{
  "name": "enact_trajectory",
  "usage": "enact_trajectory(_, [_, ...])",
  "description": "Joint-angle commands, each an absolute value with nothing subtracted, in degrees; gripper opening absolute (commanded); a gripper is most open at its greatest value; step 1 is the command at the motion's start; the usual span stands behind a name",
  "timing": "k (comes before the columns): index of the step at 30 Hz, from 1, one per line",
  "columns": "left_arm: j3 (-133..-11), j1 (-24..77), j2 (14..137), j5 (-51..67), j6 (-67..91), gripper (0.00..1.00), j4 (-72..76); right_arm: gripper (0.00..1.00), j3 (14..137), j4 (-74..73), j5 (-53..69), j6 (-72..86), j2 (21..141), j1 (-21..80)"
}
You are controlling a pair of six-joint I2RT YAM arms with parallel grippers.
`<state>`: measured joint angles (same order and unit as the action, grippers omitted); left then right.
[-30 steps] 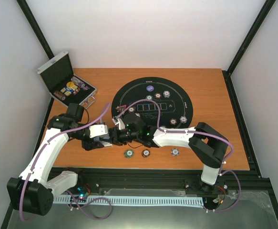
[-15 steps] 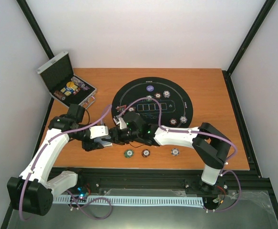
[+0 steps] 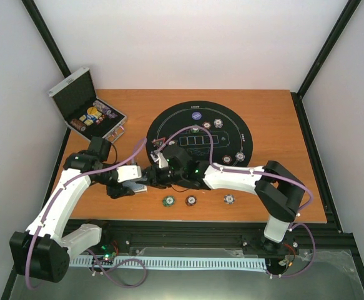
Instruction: Distribute texas hold em gaming equipment
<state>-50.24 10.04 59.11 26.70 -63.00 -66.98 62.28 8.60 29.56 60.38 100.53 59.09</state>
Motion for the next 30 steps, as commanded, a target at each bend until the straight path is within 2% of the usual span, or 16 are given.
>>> enact_trajectory(1, [-50.44, 10.20, 58.54, 26.81, -64.42, 0.01, -66.80, 0.47, 62.84, 3.93, 28.63, 59.25, 98.14, 58.10])
enact_trajectory(7, [-49.89, 10.21, 58.78, 26.59, -64.58, 0.01, -66.79, 0.41, 63.23, 1.92, 27.67, 58.86, 96.86, 58.18])
enact_trajectory(14, [-49.07, 10.20, 58.64, 26.22, -64.44, 0.01, -65.98, 0.18, 63.97, 1.59, 27.00, 58.91, 95.99, 58.18])
enact_trajectory(27, [-48.53, 10.20, 58.86, 24.93, -64.17, 0.01, -66.26, 0.04, 65.58, -4.39, 26.17, 55.48, 93.95, 56.05])
enact_trajectory(30, [-48.61, 10.20, 59.71, 24.05, -63.54, 0.01, -65.78, 0.04, 65.56, -4.90, 27.12, 54.84, 93.29, 54.09])
